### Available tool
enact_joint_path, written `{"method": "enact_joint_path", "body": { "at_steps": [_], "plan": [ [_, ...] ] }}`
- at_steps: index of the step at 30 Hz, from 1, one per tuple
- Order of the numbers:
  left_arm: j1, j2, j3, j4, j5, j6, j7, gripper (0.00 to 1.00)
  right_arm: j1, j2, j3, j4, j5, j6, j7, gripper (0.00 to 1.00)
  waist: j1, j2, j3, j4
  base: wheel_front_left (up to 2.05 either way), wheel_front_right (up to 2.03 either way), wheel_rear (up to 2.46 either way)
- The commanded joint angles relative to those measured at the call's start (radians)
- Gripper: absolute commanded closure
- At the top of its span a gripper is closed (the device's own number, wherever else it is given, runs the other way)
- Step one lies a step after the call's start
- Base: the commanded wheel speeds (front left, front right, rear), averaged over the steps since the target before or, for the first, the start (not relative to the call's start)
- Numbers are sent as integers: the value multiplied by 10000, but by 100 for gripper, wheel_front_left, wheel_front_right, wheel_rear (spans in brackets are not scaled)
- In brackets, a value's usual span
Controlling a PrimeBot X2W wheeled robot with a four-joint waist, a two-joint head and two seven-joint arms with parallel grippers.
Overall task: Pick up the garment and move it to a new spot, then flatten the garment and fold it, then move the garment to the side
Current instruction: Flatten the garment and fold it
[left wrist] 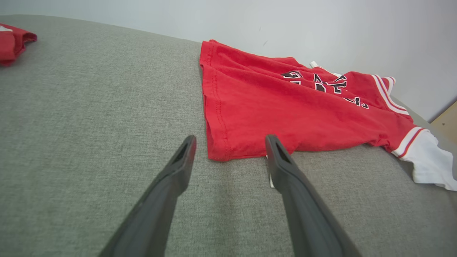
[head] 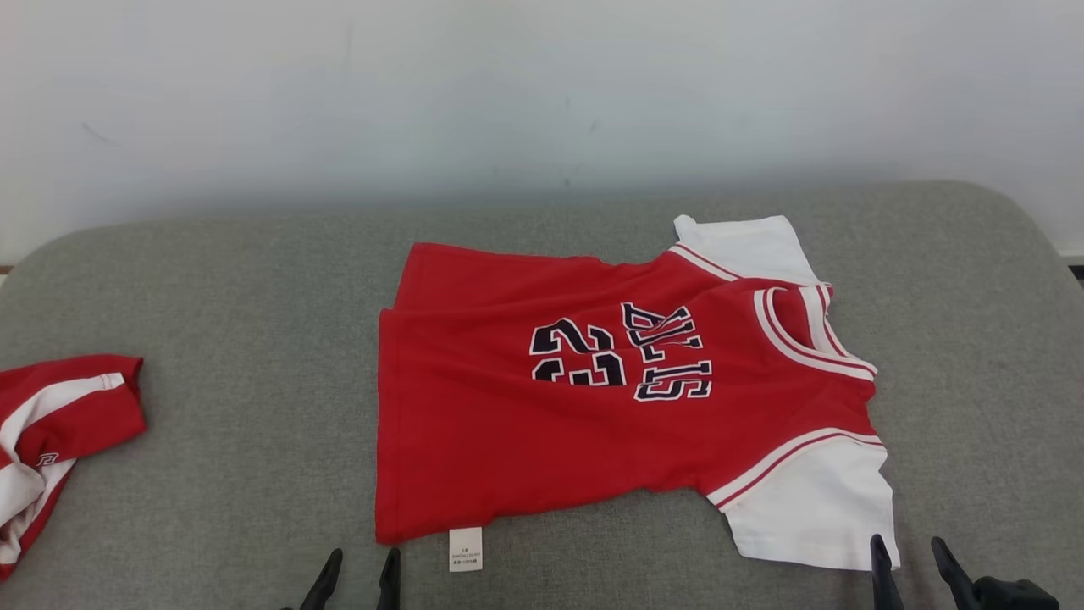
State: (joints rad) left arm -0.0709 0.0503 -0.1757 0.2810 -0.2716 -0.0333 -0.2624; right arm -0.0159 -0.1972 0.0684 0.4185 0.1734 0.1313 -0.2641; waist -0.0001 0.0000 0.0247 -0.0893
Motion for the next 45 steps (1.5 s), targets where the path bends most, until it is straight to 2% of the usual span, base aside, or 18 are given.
{"method": "enact_joint_path", "body": {
  "at_steps": [1, 14, 24, 25, 26, 27, 28, 35, 45],
  "plan": [
    [-132, 2, -44, 71, -60, 2, -37, 0, -134, 10, 34, -15, -40, -10, -1, 0, 1, 0, 164, -94, 0, 0, 0],
    [-1153, 4, -43, 857, -126, 241, -36, 0, -710, -34, 220, -272, 185, -10, 0, 0, 1, 0, 1297, -478, 0, 0, 0],
    [-1303, 4, 54, 972, -156, 295, -37, 0, -921, -128, 320, -275, 319, -10, 0, 0, 1, 0, 1572, -717, 0, 0, 0],
    [-1282, 4, 41, 990, -155, 268, -37, 17, -923, -122, 328, -267, 326, -10, 0, 0, 1, 0, 1558, -732, 0, 0, 0],
    [-1266, 4, 31, 995, -150, 249, -36, 57, -921, -115, 336, -264, 330, -10, 0, 0, 1, 0, 1545, -743, 0, 0, 0],
    [-1258, 5, 18, 995, -116, 233, -37, 74, -920, -107, 340, -267, 334, -10, 0, 0, 1, 0, 1536, -750, 0, 0, 0],
    [-1248, 5, 8, 1004, -42, 239, -37, 100, -921, -104, 343, -268, 344, -10, 0, 0, 1, 0, 1529, -751, 0, 0, 0],
    [-1057, 5, 110, 1002, 129, 338, -37, 100, -827, 3, 445, -161, 386, -10, 0, 0, 1, 0, 1426, -684, 0, 0, 0],
    [-881, 7, 172, 934, 272, 248, -37, 100, -718, 153, 559, 279, 531, -10, 0, 0, 1, 0, 1347, -497, 0, 0, 0]
  ]
}}
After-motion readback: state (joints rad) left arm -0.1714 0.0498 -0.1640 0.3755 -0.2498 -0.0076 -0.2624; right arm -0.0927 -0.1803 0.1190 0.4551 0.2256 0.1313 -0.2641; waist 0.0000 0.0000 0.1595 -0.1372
